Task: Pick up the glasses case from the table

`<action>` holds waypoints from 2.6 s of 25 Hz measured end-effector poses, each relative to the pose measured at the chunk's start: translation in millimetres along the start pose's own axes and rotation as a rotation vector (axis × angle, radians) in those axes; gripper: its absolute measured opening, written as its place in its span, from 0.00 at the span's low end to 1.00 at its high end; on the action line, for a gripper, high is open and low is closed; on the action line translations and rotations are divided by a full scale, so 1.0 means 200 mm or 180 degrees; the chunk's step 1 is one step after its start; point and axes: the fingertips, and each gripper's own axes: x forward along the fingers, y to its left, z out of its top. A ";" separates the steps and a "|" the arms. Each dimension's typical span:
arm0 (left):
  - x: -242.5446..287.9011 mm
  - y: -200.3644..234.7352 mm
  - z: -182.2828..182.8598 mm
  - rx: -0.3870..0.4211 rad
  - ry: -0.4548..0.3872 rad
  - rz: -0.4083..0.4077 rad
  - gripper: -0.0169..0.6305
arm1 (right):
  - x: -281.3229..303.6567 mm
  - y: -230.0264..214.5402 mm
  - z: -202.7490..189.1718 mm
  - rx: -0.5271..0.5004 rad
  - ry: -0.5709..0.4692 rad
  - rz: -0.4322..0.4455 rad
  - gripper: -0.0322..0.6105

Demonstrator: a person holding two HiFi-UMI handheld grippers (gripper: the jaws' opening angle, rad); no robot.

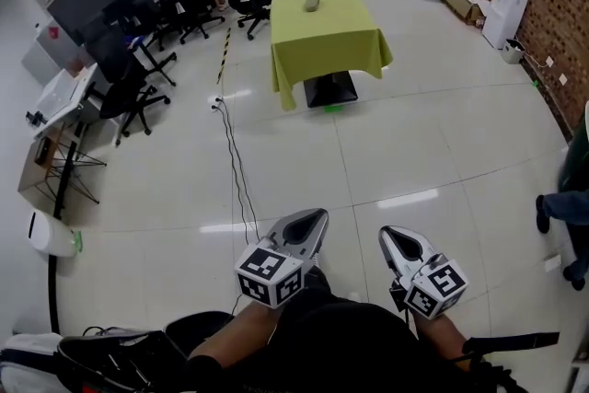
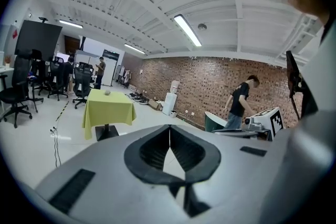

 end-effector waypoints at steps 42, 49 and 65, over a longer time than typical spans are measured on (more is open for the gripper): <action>0.33 1.42 0.45 -0.0071 -0.0285 -0.0151 0.04 | 1.44 -0.16 0.28 -0.0383 0.0313 -0.0170 0.05; 0.37 1.47 0.43 -0.0117 -0.0253 -0.0131 0.04 | 1.46 -0.20 0.25 -0.0364 0.0392 -0.0170 0.05; 0.51 1.58 0.55 -0.0015 -0.0255 0.0136 0.04 | 1.64 -0.35 0.33 -0.0366 0.0331 0.0129 0.05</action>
